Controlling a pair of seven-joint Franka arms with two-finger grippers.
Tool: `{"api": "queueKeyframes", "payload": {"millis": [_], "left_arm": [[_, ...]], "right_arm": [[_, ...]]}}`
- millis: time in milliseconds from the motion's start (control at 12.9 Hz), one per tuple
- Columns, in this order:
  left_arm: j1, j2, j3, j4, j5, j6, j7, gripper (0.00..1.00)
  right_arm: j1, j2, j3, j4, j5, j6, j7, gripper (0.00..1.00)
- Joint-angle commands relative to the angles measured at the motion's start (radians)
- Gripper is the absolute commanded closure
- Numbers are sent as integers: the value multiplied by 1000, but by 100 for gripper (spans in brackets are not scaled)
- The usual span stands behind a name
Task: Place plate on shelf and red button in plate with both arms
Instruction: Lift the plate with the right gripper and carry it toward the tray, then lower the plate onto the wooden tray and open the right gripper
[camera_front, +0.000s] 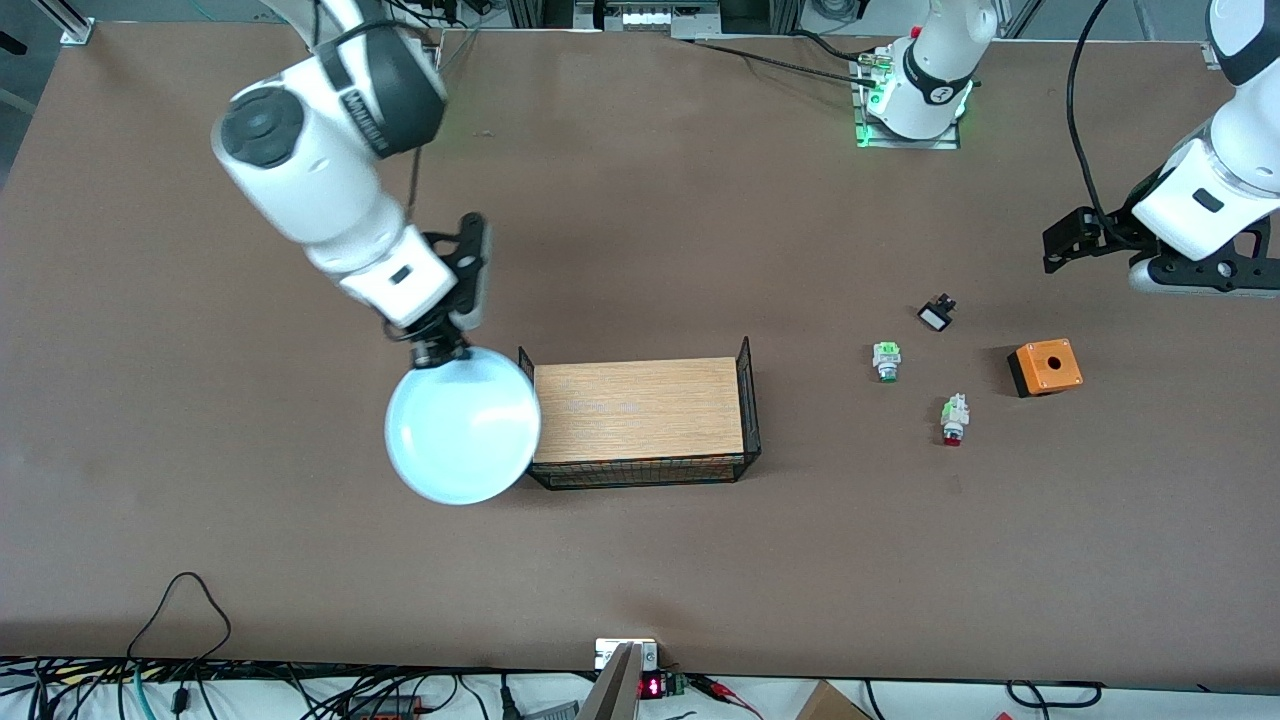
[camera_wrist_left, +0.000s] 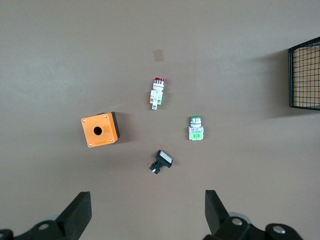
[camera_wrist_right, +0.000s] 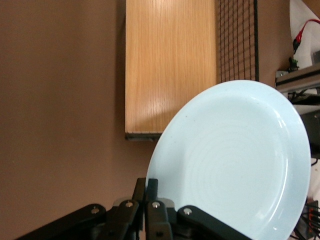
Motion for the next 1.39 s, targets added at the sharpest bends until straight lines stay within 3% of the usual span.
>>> {"api": "queueKeyframes", "payload": {"millis": [0,155,696,1314], "left_arm": [[0,17,2,36,-21,-26,13,0],[0,17,2,36,-21,-26,14,0],[-2,17,2,36,-21,-26,14,0],[-11,14,-12,38,-21,-26,5,0]], "right_arm": [[69,3,-4,28,-49,-24,100,100],[132,7,-4,28,-84,-24,180,100],[303,101,-4,28,-349,-5,520,100],[313,218,-9,28,-461,183,650,100]]}}
